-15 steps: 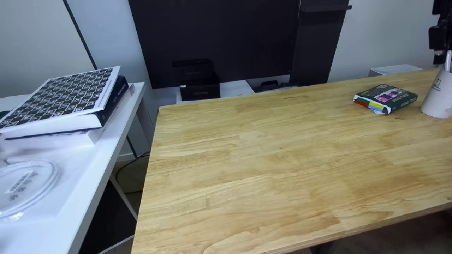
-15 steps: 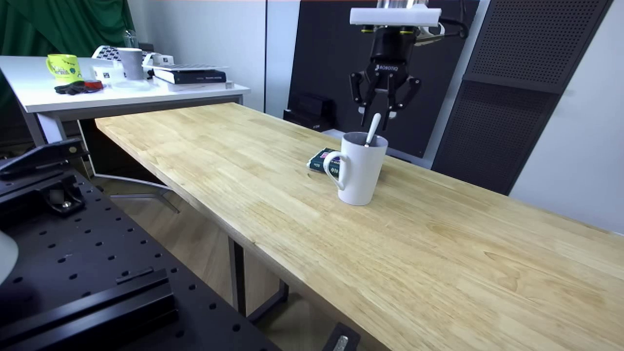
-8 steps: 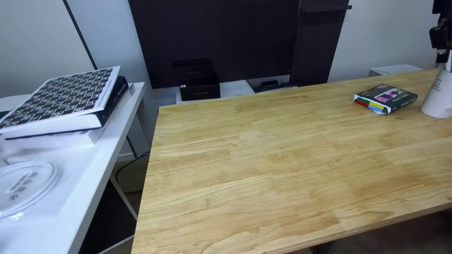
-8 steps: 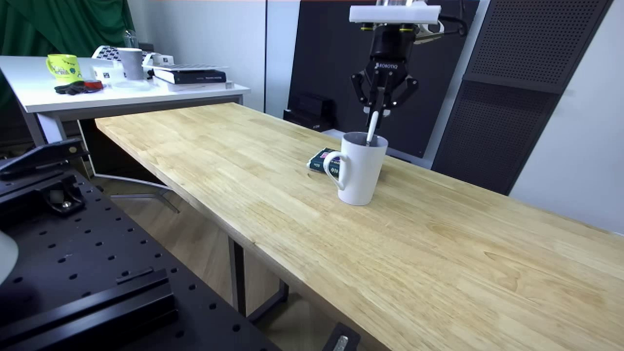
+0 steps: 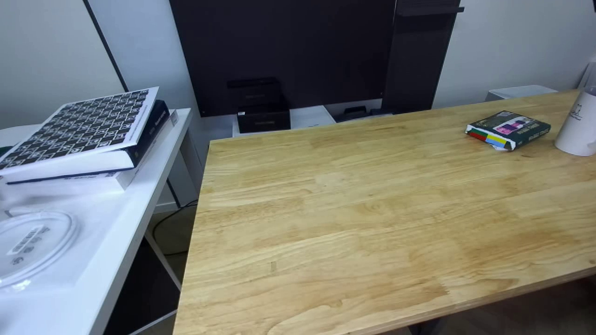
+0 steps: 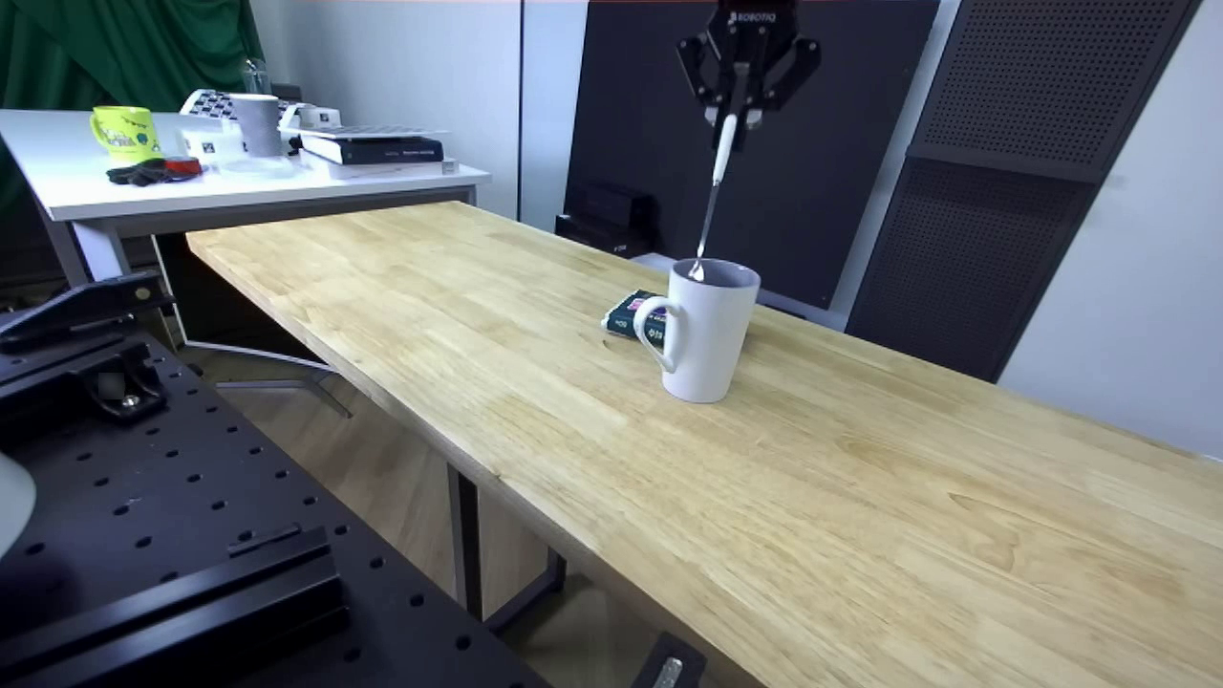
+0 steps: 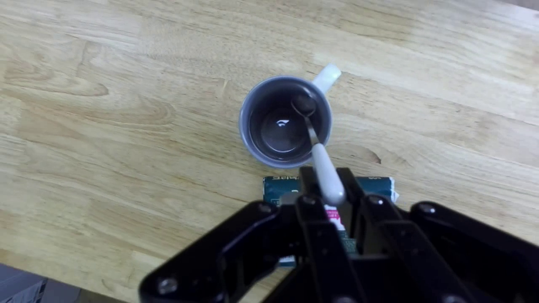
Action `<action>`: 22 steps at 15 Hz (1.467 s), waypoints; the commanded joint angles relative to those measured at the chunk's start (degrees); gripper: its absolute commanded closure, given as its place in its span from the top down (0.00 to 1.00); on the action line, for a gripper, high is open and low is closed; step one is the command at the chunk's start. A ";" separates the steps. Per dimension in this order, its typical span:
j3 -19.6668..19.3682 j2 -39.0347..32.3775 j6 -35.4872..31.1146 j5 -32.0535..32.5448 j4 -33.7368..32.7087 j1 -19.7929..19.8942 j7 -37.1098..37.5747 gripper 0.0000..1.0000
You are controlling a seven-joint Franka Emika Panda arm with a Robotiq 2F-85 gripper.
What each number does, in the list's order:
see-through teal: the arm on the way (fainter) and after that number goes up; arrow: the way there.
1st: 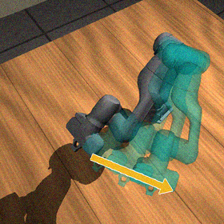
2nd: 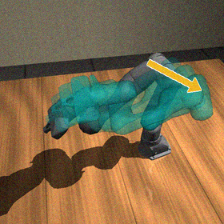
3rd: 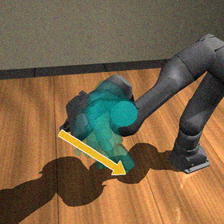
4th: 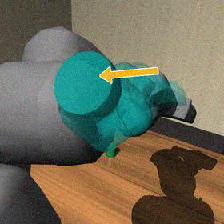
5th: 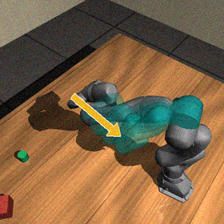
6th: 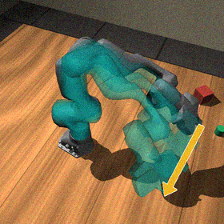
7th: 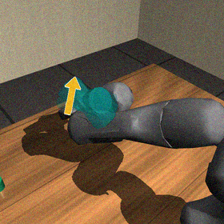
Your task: Remove the spoon from the mug cup and place it on the table
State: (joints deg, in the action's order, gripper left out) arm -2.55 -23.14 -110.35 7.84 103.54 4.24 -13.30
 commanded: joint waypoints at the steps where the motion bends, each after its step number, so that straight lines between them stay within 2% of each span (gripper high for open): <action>1: 0.47 5.92 5.55 1.89 -2.27 -1.81 1.69 0.04; 4: 1.13 10.48 4.02 4.82 -3.24 -3.91 3.50 0.04; 6: 2.34 12.92 0.58 4.19 -1.88 -4.27 0.39 0.04; 7: 2.88 13.85 -2.66 3.89 -0.42 -4.42 -1.27 0.04; 9: 3.92 15.13 -13.41 2.54 4.62 -4.62 -2.64 0.04; 11: 5.37 15.25 -22.63 -1.82 9.67 -4.61 -5.61 0.04; 13: 7.29 14.58 -27.26 -7.83 14.13 -4.40 -12.15 0.04; 15: 9.31 13.53 -28.68 -14.61 17.42 -4.01 -19.45 0.04; 17: 10.64 11.87 -26.99 -19.02 18.97 -3.74 -24.54 0.04; 19: 10.89 9.54 -25.03 -21.36 19.04 -3.69 -26.17 0.04; 22: 10.35 5.59 -24.50 -20.55 18.44 -3.68 -25.02 0.04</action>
State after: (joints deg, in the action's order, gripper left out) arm 7.52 -14.92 -135.69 -12.12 122.60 -0.46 -37.79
